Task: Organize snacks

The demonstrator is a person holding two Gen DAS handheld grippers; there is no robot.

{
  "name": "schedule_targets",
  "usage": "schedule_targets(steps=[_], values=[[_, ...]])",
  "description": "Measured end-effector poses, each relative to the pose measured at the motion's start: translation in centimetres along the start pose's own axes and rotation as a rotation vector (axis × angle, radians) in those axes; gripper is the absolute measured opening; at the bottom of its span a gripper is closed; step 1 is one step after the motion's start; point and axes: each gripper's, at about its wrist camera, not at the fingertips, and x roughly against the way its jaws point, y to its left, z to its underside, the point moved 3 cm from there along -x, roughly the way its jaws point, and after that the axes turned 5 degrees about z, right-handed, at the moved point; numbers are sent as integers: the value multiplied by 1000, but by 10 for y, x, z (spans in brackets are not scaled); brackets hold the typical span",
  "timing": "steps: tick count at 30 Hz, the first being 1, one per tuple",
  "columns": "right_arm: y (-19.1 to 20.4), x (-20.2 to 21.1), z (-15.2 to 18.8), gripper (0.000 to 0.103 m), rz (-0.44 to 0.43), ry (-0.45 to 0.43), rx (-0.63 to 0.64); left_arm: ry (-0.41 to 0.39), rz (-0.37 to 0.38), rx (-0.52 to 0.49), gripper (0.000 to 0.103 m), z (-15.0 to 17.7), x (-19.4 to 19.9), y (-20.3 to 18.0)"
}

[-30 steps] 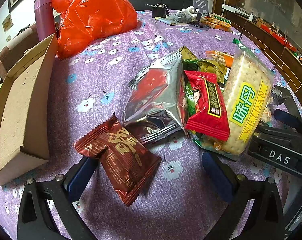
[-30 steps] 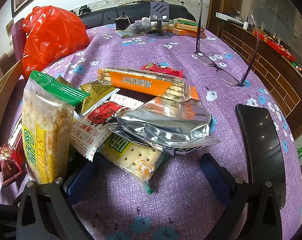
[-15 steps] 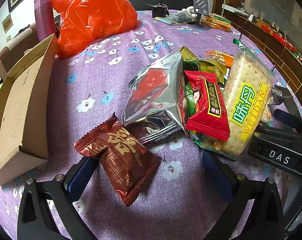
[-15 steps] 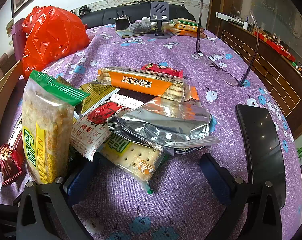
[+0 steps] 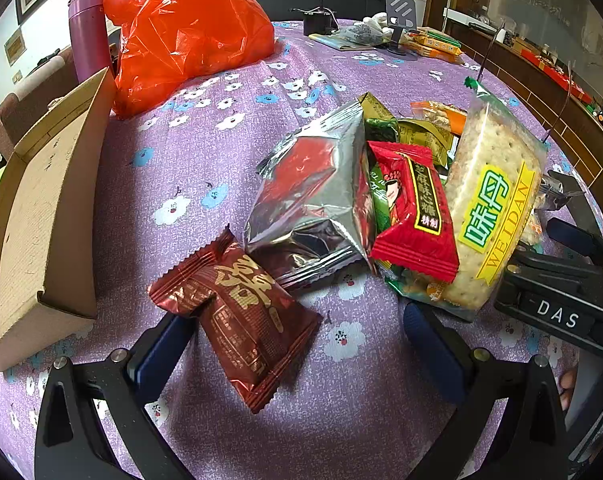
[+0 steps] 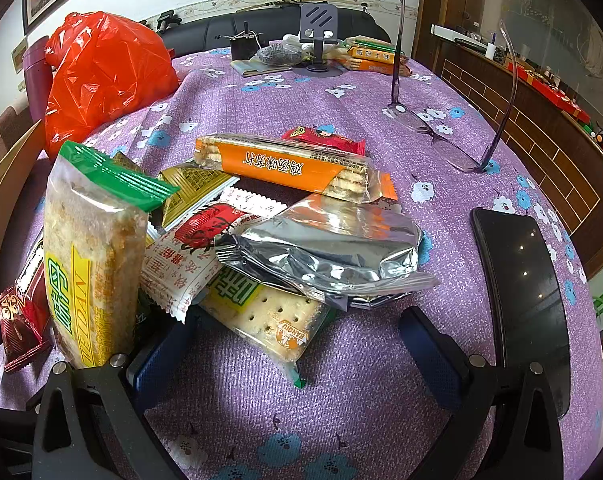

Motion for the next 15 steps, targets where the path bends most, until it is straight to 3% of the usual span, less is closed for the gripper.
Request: schedule_targets(steps=[11, 13, 15], values=[[1, 0, 0, 102, 6, 3, -6, 0, -1, -3, 103, -1, 1, 0], [1, 0, 0, 102, 7, 3, -5, 19, 28, -27, 103, 0, 4, 0], [1, 1, 1, 102, -2, 4, 3, 30, 104, -26, 103, 3, 12, 5]])
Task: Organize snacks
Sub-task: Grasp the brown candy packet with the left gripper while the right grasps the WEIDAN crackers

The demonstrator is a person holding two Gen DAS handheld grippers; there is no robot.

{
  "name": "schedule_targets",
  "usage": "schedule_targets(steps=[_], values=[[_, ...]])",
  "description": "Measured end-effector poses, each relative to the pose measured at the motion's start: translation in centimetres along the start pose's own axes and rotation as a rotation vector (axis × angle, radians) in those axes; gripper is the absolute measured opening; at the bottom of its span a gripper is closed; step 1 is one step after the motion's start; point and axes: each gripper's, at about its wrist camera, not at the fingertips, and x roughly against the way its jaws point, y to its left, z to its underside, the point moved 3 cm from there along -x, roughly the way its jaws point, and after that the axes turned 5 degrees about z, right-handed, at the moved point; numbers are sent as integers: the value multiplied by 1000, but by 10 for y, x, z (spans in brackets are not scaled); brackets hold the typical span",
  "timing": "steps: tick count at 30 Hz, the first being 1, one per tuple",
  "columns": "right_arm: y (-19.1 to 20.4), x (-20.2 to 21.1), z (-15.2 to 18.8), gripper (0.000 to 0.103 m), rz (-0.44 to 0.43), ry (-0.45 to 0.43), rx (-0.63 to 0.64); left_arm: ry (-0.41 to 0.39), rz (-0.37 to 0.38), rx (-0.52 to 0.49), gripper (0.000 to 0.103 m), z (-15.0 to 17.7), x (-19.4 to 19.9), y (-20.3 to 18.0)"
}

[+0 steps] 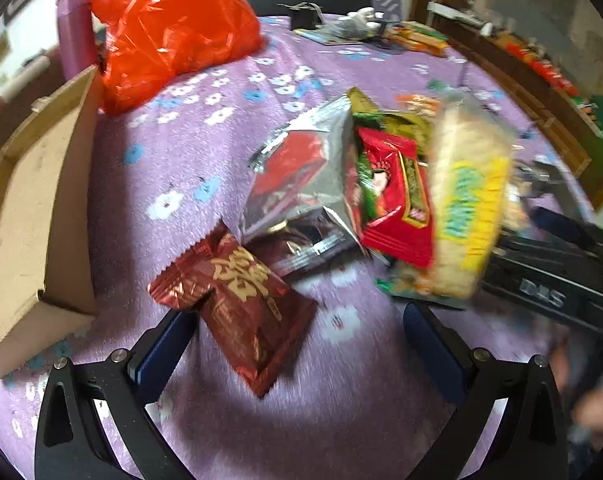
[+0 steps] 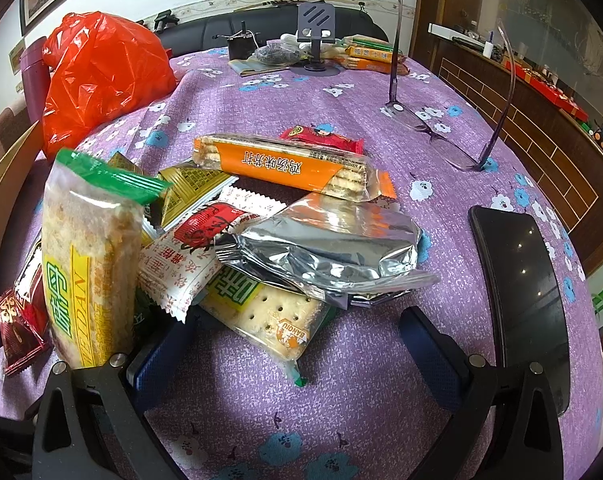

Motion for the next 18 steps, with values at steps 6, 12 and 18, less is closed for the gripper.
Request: schedule_targets(steps=[6, 12, 18], values=[[0, 5, 4, 102, -71, 2, 34, -29, 100, 32, 103, 12, 37, 24], [-8, 26, 4, 102, -159, -68, -21, -96, 126, 27, 101, 20, 70, 37], [-20, 58, 8, 102, -234, -121, -102, -63, 136, 49, 83, 27, 63, 36]])
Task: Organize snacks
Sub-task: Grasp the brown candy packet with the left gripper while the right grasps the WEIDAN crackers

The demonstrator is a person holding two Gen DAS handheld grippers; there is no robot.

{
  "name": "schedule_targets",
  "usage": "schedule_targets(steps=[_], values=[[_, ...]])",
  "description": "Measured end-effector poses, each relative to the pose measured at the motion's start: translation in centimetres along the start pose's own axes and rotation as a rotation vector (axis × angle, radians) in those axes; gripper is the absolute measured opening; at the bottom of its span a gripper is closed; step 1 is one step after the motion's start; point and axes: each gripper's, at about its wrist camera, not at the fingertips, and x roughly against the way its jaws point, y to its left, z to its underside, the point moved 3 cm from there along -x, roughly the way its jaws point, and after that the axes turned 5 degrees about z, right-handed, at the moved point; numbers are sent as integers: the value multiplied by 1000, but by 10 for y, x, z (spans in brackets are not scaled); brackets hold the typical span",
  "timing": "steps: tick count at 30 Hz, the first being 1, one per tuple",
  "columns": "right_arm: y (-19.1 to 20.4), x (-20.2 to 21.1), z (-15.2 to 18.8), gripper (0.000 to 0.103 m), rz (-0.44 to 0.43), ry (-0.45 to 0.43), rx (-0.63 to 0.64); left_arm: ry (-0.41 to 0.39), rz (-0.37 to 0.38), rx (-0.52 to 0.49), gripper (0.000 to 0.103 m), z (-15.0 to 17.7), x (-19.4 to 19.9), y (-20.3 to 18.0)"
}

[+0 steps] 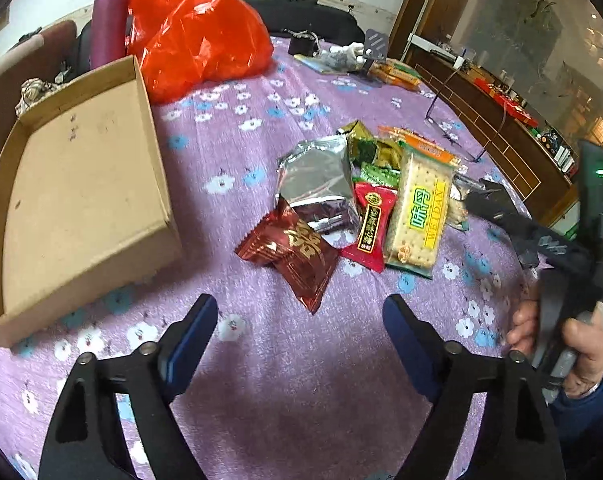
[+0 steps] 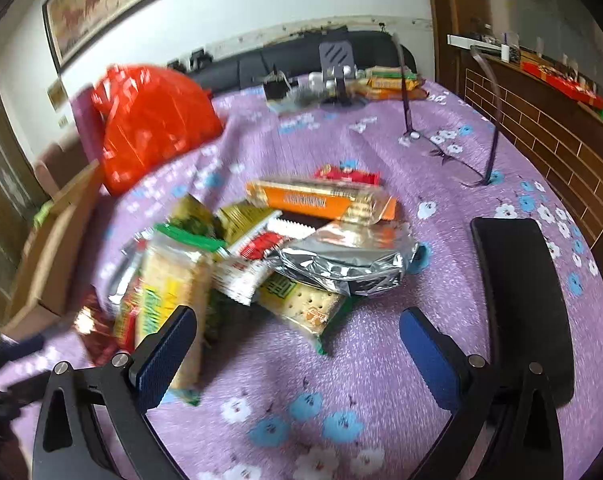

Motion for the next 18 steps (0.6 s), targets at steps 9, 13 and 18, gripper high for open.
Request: schedule_targets(steps=[9, 13, 18], values=[[9, 30, -6, 88, -194, -51, -96, -11, -66, 19, 67, -18, -19, 1], [18, 27, -4, 83, -236, 3, -71, 22, -81, 34, 59, -25, -38, 5], [25, 21, 0, 83, -250, 32, -62, 24, -90, -7, 36, -27, -53, -4]])
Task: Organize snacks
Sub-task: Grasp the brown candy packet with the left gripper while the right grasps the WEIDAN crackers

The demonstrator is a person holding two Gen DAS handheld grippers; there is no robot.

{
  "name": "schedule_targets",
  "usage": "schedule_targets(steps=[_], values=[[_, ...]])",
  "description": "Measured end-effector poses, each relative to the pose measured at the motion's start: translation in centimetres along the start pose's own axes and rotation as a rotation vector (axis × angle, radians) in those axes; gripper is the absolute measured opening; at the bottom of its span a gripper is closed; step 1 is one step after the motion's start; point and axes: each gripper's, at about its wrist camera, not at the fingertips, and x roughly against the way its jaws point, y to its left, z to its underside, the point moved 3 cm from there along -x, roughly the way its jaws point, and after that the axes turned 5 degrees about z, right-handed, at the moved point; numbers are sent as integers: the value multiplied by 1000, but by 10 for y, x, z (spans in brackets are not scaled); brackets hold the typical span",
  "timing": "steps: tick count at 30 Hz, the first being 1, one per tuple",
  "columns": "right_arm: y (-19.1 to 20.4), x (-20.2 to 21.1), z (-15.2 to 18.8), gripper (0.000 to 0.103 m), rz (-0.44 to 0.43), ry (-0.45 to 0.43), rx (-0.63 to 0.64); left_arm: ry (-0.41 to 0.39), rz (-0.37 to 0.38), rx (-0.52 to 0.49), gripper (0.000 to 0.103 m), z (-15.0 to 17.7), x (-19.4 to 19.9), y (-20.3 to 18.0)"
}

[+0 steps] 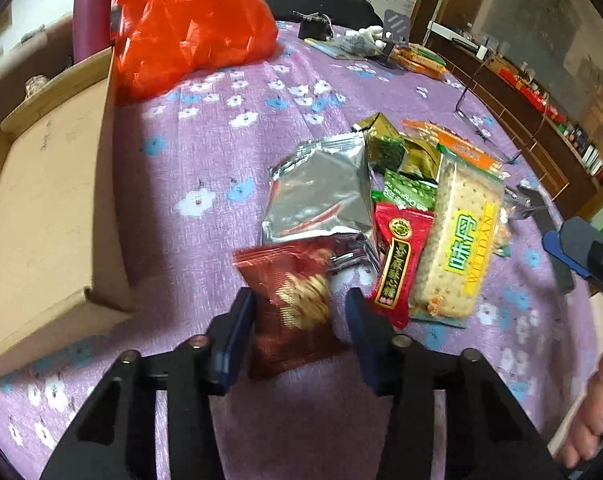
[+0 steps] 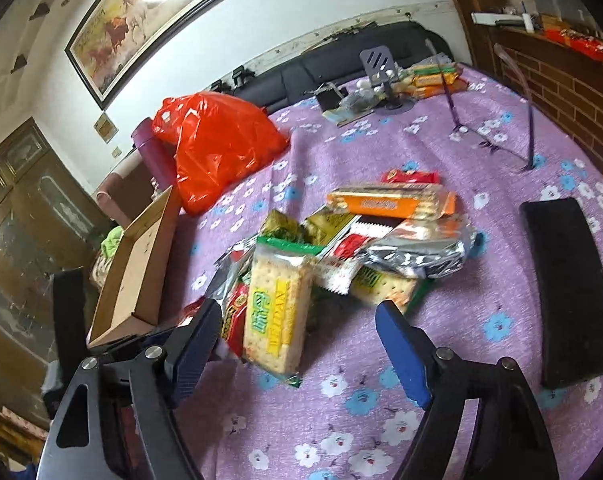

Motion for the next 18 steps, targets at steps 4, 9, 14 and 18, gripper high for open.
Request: schedule_targets(steps=[4, 9, 14, 18], values=[[3, -14, 3, 83, 19, 51, 5, -11, -15, -21, 29, 2, 1, 0], [11, -39, 8, 73, 71, 125, 45, -9, 8, -12, 29, 9, 12, 6], [14, -62, 8, 64, 96, 163, 34, -36, 21, 5, 29, 11, 25, 11], [27, -69, 7, 63, 107, 158, 71, -54, 27, 13, 29, 12, 34, 14]])
